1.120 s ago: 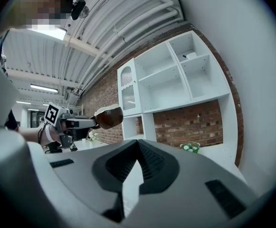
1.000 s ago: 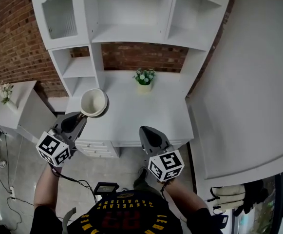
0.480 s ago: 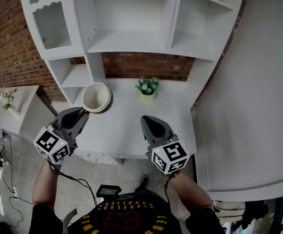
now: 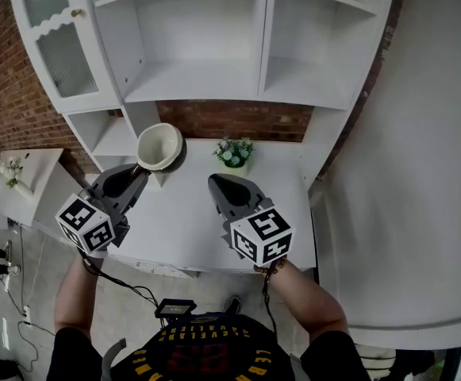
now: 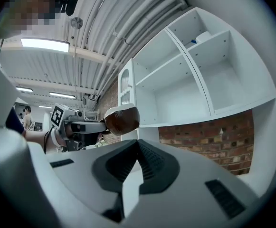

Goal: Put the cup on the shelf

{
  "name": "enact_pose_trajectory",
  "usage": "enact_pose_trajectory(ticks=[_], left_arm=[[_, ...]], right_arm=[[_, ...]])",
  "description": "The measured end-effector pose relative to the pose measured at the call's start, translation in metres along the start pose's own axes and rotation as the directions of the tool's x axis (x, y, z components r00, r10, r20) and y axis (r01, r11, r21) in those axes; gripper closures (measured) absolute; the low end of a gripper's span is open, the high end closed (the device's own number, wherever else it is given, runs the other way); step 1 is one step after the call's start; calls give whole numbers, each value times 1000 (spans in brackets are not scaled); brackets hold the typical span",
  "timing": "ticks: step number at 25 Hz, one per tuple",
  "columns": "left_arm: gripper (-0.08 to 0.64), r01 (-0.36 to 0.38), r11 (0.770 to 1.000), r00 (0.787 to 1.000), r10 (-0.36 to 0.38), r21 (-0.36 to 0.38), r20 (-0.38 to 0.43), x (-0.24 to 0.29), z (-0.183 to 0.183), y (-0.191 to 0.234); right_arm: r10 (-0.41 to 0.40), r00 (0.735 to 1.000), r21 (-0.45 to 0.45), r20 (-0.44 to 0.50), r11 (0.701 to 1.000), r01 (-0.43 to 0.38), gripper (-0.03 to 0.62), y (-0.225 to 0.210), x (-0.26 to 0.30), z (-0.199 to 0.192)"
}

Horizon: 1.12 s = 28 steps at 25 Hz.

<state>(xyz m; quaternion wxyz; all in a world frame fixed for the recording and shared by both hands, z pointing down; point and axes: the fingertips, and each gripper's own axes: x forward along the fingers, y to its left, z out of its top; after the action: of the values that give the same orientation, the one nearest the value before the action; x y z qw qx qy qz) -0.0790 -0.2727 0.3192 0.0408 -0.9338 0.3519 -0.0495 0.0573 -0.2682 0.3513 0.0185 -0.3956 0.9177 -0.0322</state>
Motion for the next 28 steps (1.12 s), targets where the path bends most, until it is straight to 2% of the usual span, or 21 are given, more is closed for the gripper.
enact_pose_trajectory(ticks=[6,12,16,21,28], left_arm=[[512,-34,999,999,34,7,-12,21,18,12],[512,-32,999,999,32,-7,-24,41,35,37],[512,-43,999,999,42,-3,-25,55,45,58],[512,-33,999,999,33,8,-28,84,57,86],[512,-4,1000,997,5,13,-72,126,58,126]], right_arm=[[10,1000,-6,13,1000,-10,586,-25,3,7],[19,999,57,30,998,-20,586,-46,8,19],[7,999,68,33,998,-9,586,-56,12,21],[-31,999,72,18,997,30,586,-74,19,14],[-94,996,85,-7,992,95,586,-102,38,5]])
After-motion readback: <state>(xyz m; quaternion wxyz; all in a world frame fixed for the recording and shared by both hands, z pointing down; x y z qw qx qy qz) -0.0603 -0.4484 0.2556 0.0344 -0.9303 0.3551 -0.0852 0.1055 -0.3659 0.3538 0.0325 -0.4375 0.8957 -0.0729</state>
